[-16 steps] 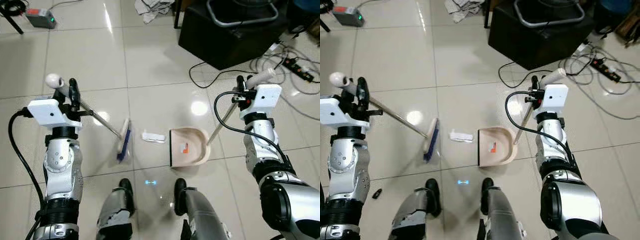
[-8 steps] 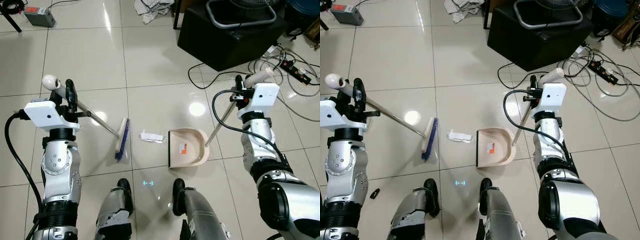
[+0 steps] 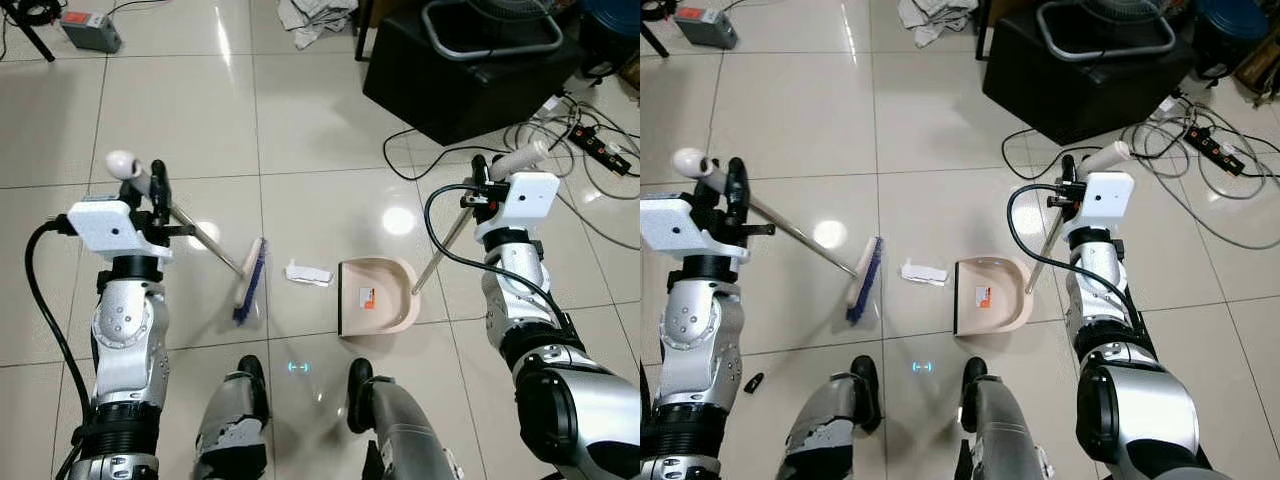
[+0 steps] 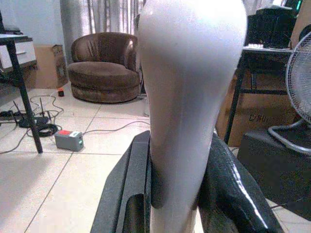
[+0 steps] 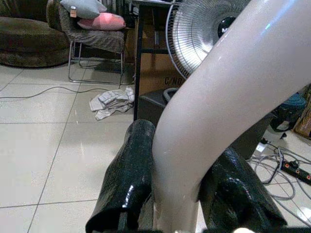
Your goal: Sweep floor
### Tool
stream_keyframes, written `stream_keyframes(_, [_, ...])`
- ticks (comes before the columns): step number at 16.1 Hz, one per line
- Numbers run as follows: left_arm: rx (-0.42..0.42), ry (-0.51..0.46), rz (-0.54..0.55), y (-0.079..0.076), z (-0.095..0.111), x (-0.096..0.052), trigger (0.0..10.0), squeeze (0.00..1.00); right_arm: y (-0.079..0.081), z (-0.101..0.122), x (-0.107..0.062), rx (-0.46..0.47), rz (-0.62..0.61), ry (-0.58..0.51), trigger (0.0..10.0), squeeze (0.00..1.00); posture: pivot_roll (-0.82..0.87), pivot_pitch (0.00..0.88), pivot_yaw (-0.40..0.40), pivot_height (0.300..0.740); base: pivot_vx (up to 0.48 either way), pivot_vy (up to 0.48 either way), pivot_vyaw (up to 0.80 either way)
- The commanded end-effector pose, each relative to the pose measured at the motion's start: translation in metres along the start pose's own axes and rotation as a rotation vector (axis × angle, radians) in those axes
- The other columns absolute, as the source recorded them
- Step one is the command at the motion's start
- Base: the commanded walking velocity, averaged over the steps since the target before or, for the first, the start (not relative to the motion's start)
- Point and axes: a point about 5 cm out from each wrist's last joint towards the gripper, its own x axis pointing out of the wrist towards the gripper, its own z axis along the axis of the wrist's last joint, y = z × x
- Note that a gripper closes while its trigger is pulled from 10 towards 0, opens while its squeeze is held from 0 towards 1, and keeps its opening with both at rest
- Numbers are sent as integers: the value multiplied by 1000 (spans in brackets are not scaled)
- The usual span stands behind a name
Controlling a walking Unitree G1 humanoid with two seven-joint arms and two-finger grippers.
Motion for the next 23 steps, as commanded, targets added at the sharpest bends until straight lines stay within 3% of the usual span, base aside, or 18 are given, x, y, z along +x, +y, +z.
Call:
stream_keyframes(1, [6, 25, -22, -3, -3, -3, 10000, 0, -6, -11, -12, 9, -34, 36, 10000, 0, 163, 387, -32, 740, 0, 0, 0])
stream_keyframes(4, [0, 29, -39, -7, -3, 1, 10000, 0, -8, -17, -18, 6, -46, 56, 10000, 0, 167, 388, -18, 740, 0, 0, 0])
stream_keyframes(15, [0, 84, -110, -21, -14, 18, 10000, 0, -13, -18, -17, -11, -58, 81, 10000, 0, 133, 374, -5, 740, 0, 0, 0])
stream_keyframes(18, [55, 59, -157, -26, -18, 20, 10000, 0, -13, -17, -17, -25, -56, 75, 10000, 0, 104, 365, -12, 740, 0, 0, 0])
stream_keyframes(22, [215, -10, -170, -21, -18, 18, 10000, 0, -11, -19, -21, -25, -55, 66, 10000, 0, 70, 341, -14, 740, 0, 0, 0])
stream_keyframes(23, [219, -14, -165, -21, -19, 16, 10000, 0, -11, -19, -22, -26, -54, 67, 10000, 0, 70, 341, -14, 740, 0, 0, 0])
